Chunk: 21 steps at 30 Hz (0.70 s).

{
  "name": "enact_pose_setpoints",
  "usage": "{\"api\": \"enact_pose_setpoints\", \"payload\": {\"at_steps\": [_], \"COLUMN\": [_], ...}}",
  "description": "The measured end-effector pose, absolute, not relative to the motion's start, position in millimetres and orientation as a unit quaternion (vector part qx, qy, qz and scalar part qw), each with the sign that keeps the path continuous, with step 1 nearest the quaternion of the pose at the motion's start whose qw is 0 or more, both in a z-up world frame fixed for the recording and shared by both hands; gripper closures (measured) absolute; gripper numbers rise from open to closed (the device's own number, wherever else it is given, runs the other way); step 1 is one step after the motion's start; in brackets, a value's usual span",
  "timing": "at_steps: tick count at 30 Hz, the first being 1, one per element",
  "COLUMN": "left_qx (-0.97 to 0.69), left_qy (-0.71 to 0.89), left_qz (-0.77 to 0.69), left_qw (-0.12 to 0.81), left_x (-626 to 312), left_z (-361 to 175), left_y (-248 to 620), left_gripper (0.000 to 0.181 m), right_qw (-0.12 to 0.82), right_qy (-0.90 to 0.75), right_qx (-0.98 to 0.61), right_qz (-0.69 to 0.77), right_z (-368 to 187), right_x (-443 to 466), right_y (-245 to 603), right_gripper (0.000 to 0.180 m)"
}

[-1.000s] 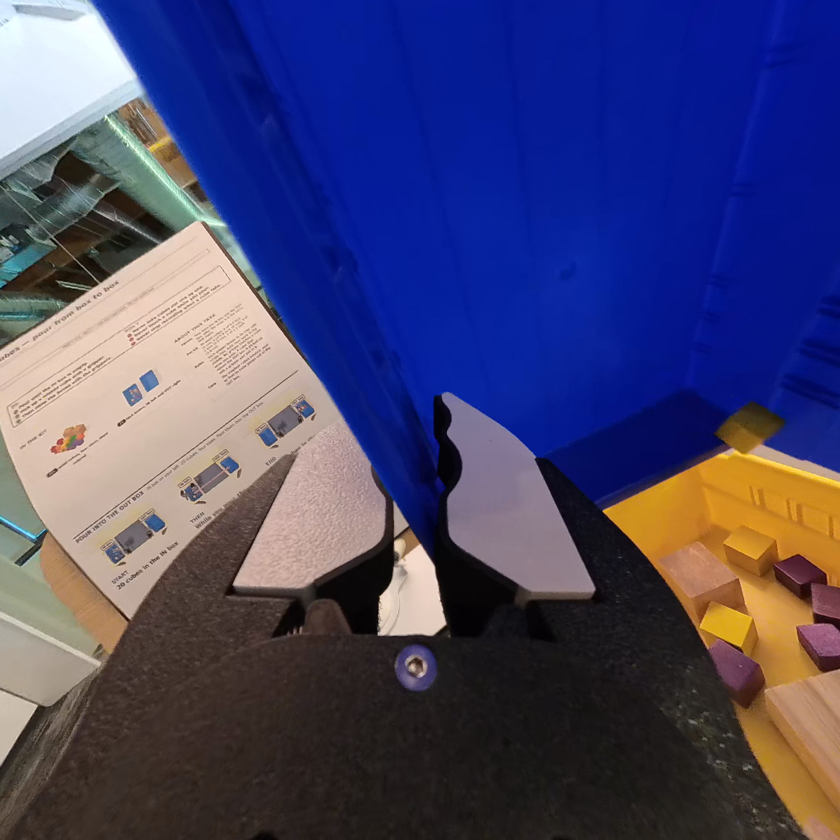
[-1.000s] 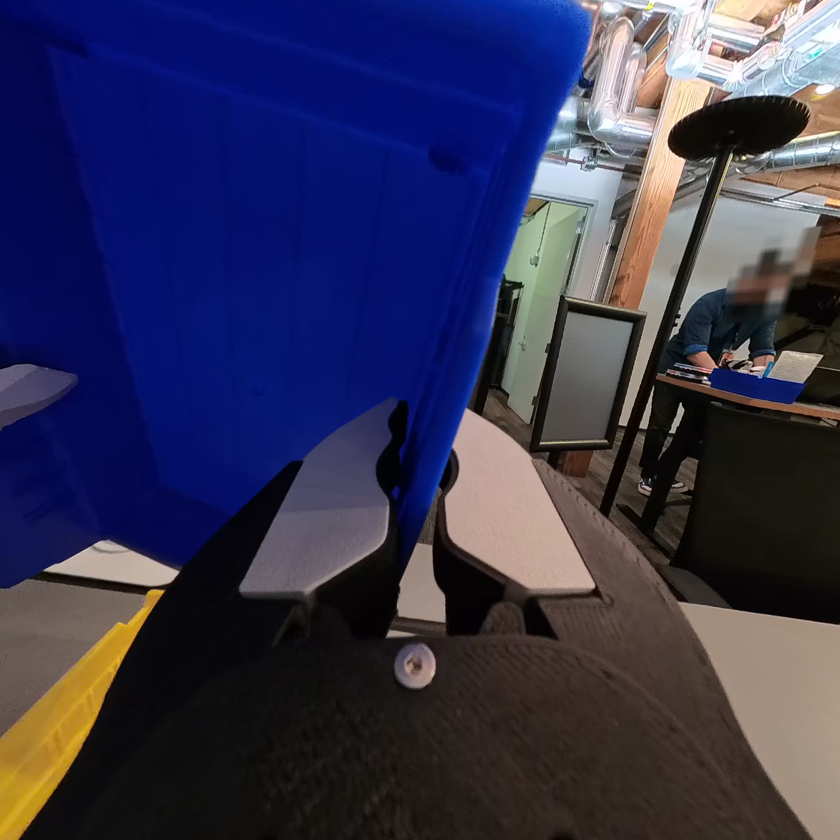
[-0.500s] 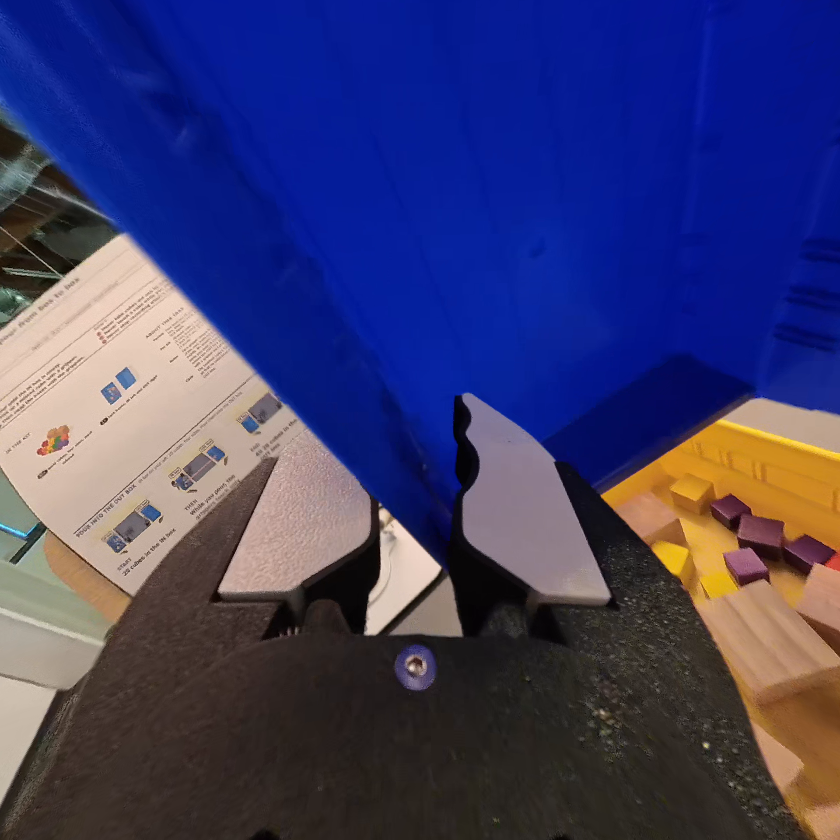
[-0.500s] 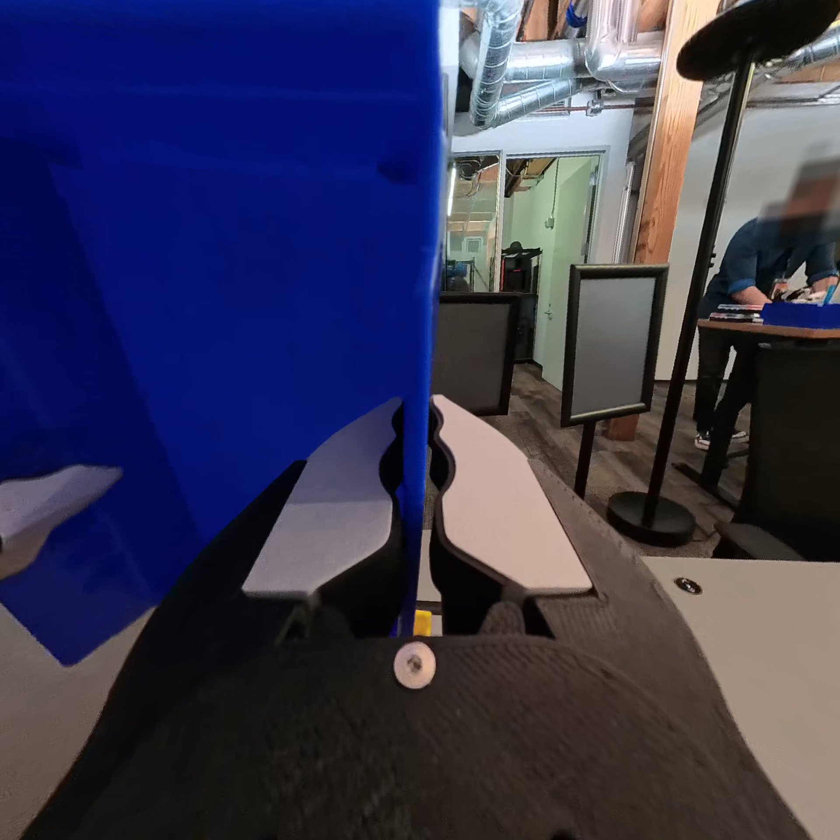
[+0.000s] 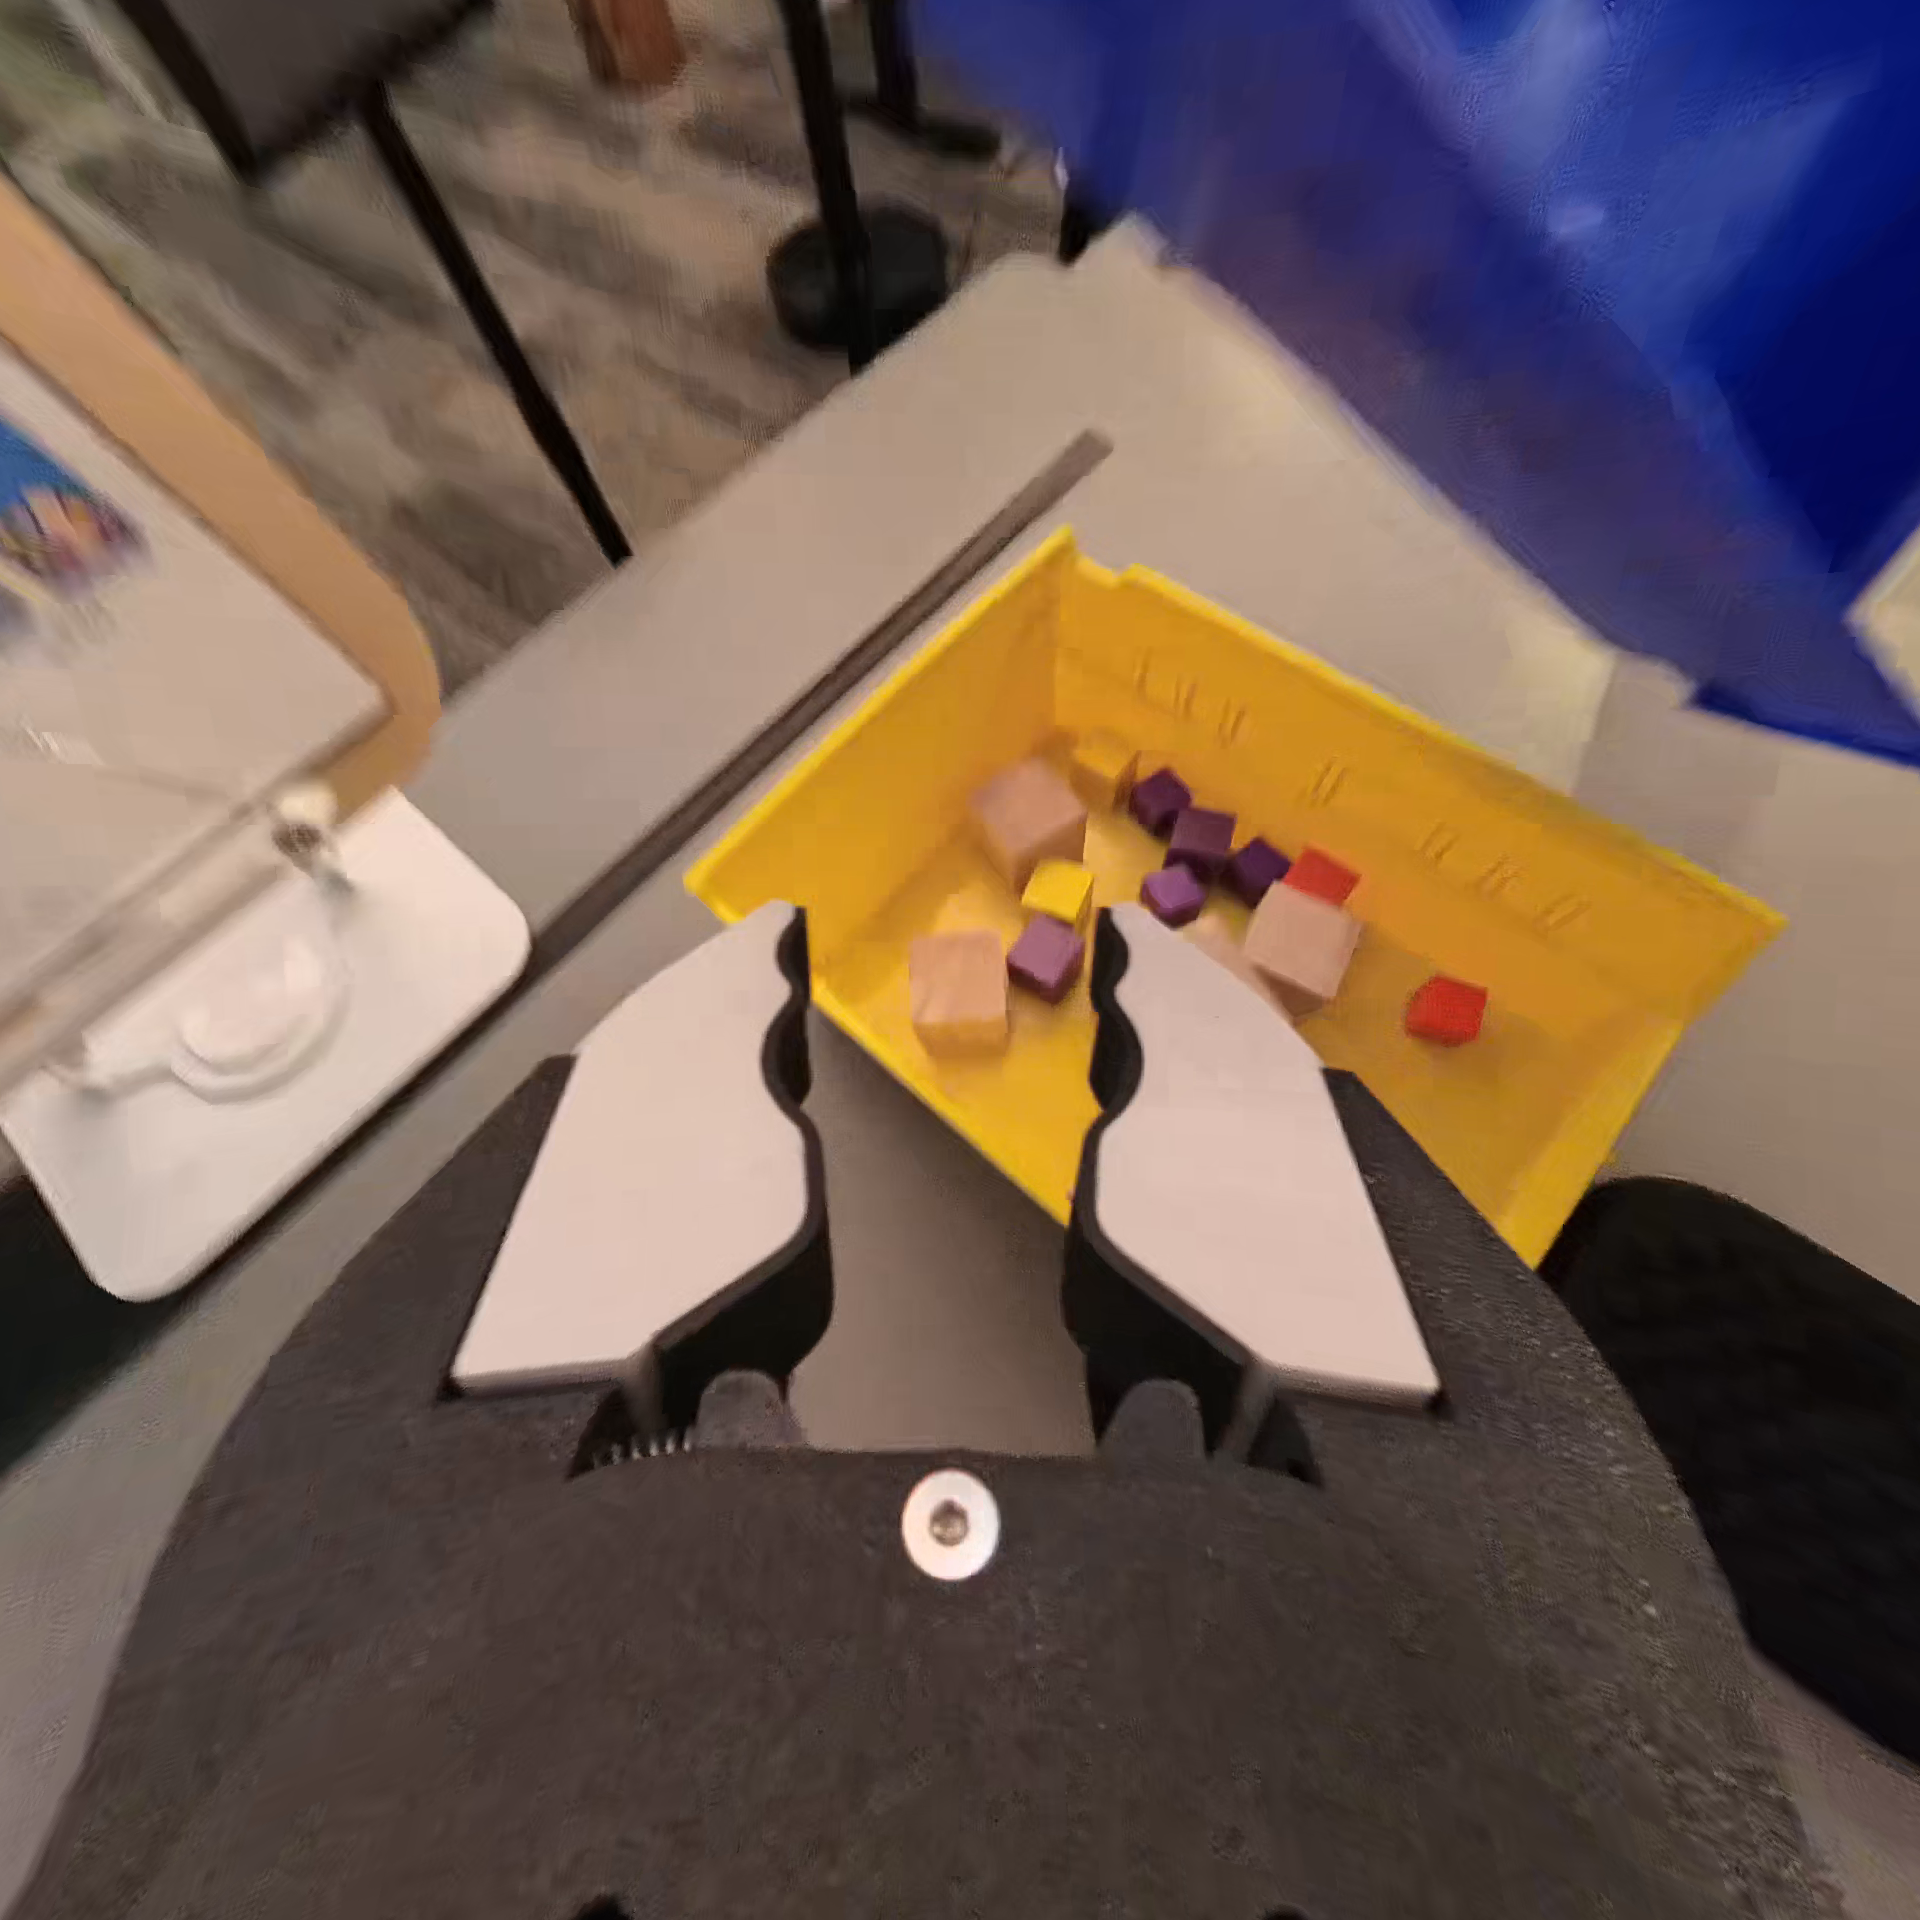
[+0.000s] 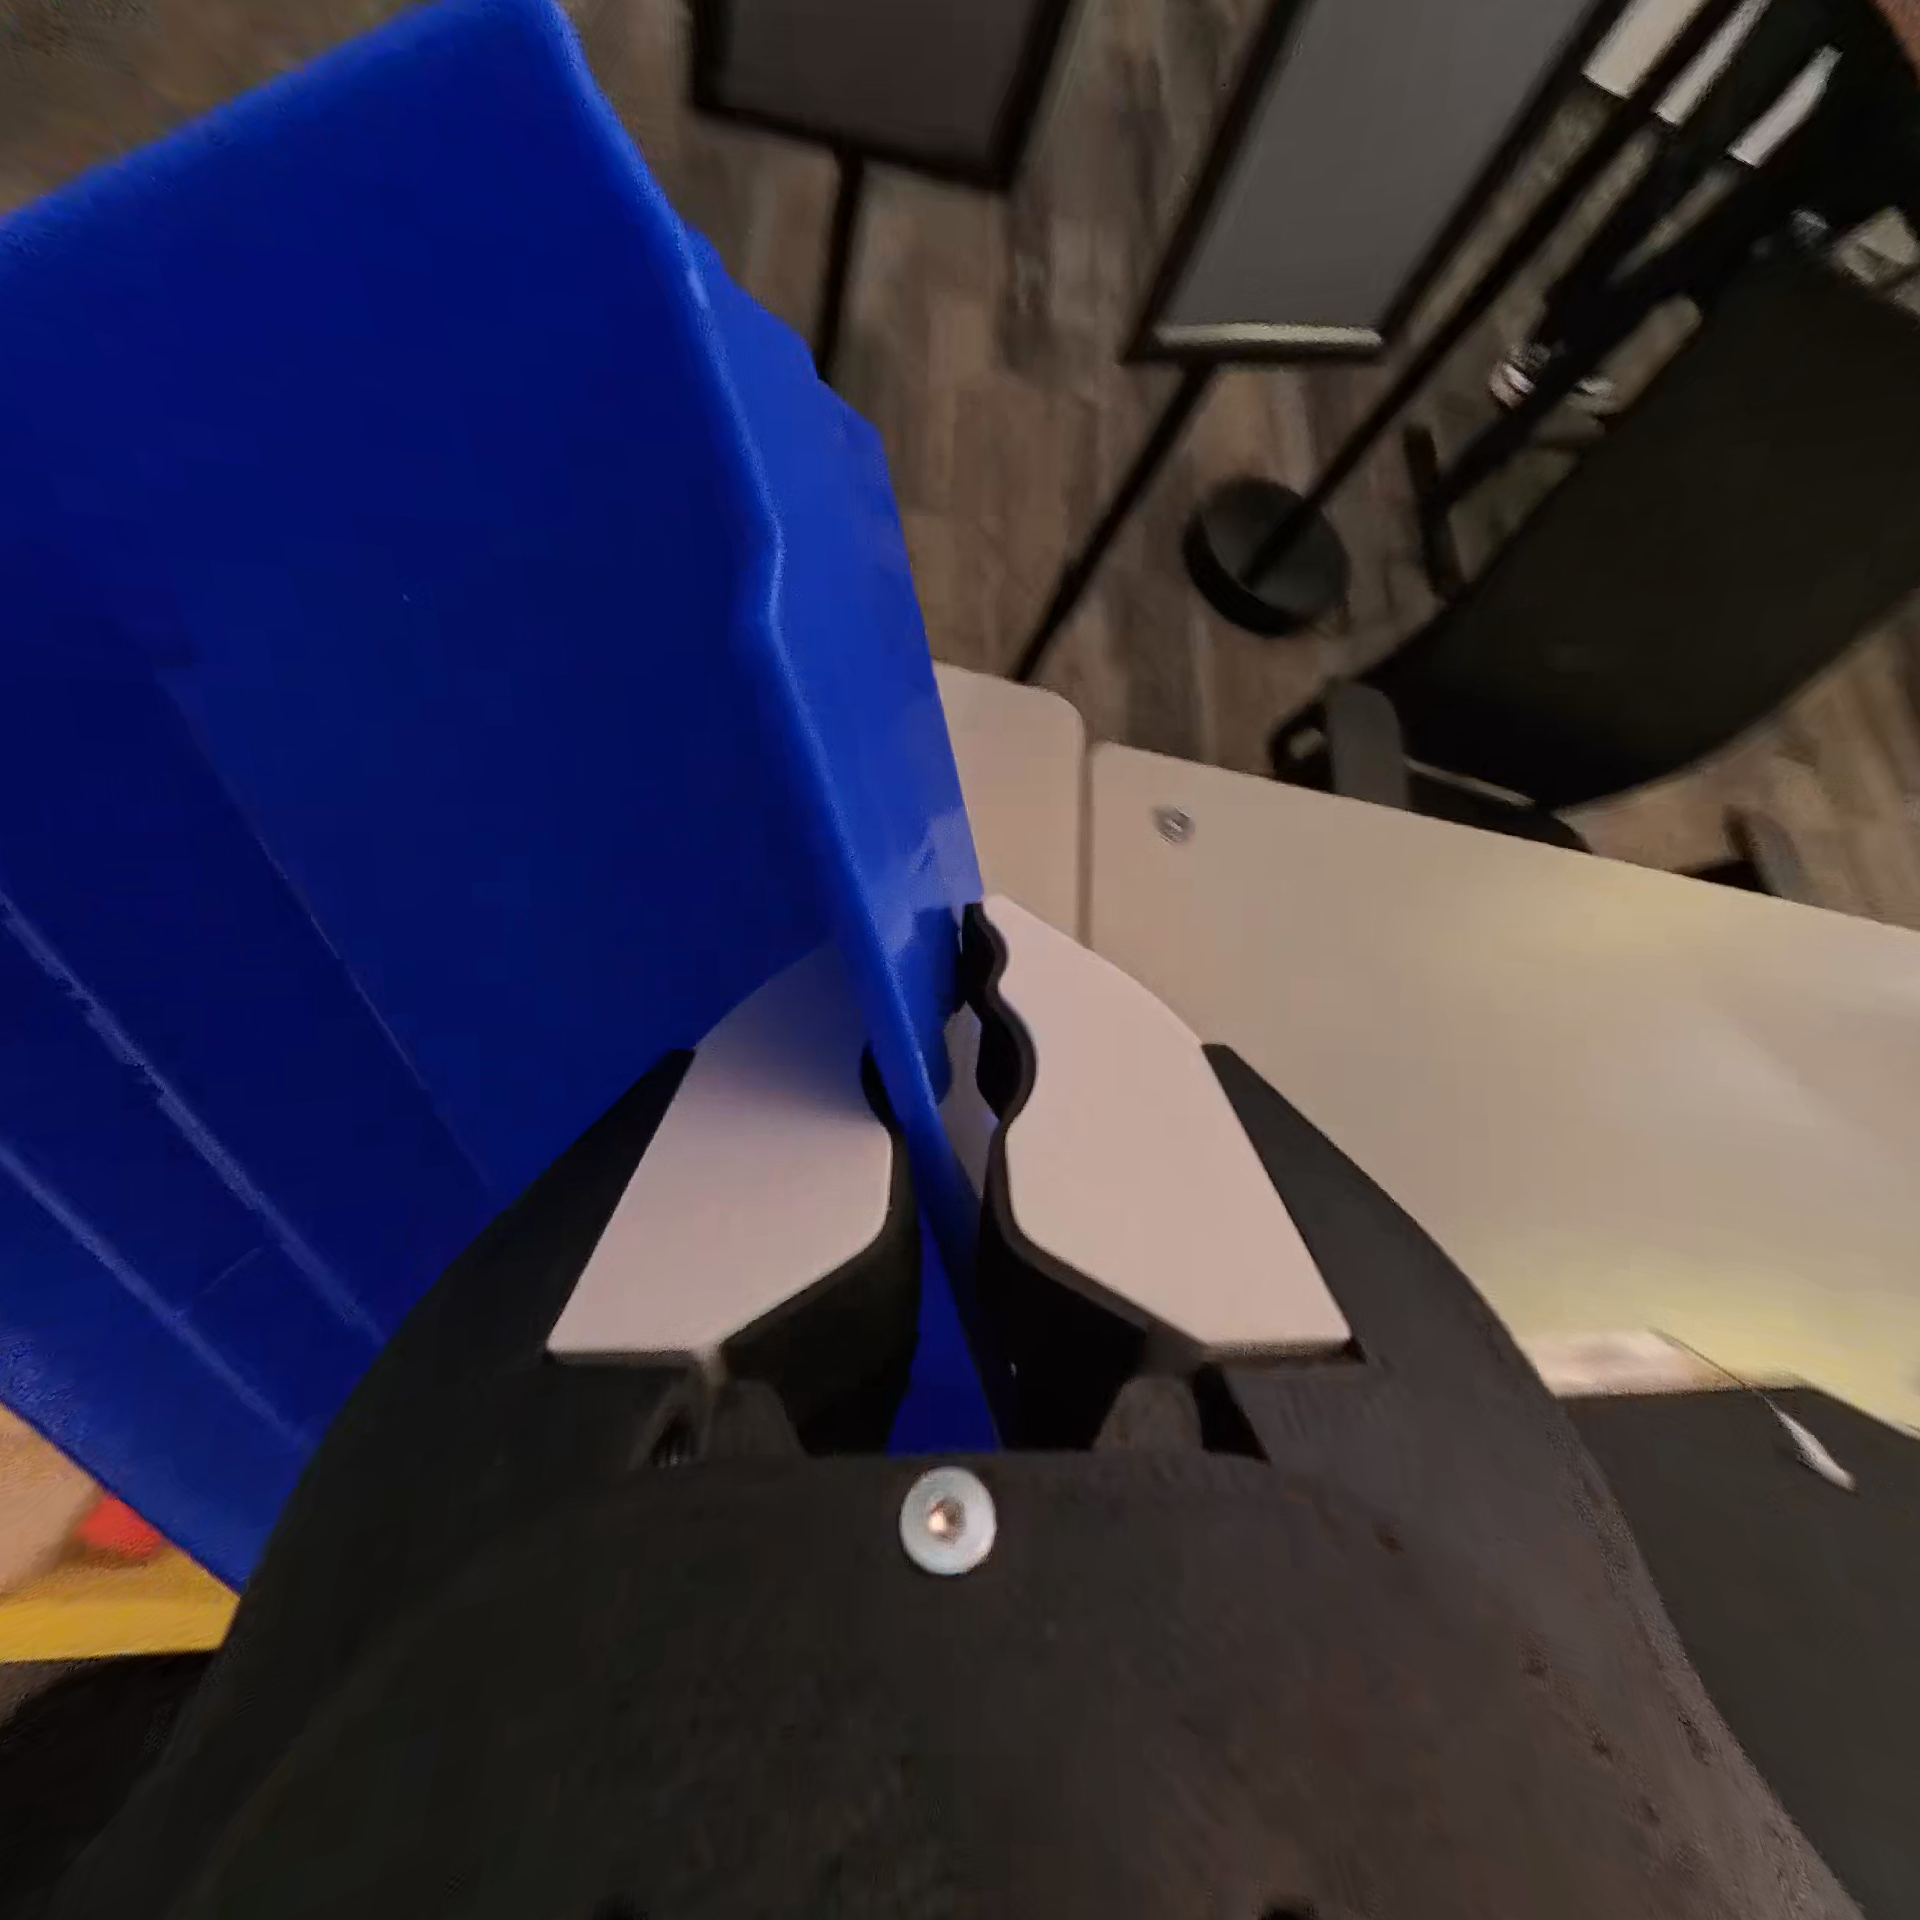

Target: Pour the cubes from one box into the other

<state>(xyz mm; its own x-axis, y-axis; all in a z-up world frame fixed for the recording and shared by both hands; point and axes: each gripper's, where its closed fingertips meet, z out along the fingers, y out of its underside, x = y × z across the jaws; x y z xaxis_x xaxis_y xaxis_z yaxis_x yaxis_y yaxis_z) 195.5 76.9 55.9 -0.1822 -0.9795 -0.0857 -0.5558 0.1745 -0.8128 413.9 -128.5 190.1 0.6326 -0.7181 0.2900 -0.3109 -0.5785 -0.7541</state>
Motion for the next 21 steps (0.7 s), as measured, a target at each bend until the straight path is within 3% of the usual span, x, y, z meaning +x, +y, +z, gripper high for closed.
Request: {"api": "enact_pose_setpoints", "payload": {"at_steps": [3,6,11,13,16,18,21], "left_qx": [-0.610,-0.639,-0.693,-0.721,-0.749,-0.753,-0.758], "left_qy": [0.674,0.661,0.666,0.653,0.616,0.610,0.591], "left_qz": [-0.356,-0.377,-0.265,-0.233,-0.241,-0.237,-0.255], "left_qw": [0.218,0.111,0.076,0.009,-0.042,-0.069,-0.109], "left_x": [193,188,185,176,177,180,185], "left_z": [14,-14,-57,-75,-90,-100,-105], "left_y": [94,93,104,95,82,75,63], "left_gripper": [0.133,0.124,0.106,0.099,0.113,0.113,0.135], "right_qw": [0.260,0.207,0.173,0.167,0.150,0.132,0.108], "right_qy": [0.307,0.311,0.334,0.346,0.351,0.349,0.345], "right_qx": [-0.852,-0.868,-0.875,-0.875,-0.880,-0.885,-0.893], "right_qz": [-0.334,-0.326,-0.306,-0.294,-0.282,-0.278,-0.267], "right_z": [173,142,104,93,78,65,45], "right_x": [430,442,458,463,467,467,466], "right_y": [-161,-183,-210,-218,-224,-227,-228], "right_gripper": [0.172,0.172,0.172,0.173,0.173,0.173,0.172]}}
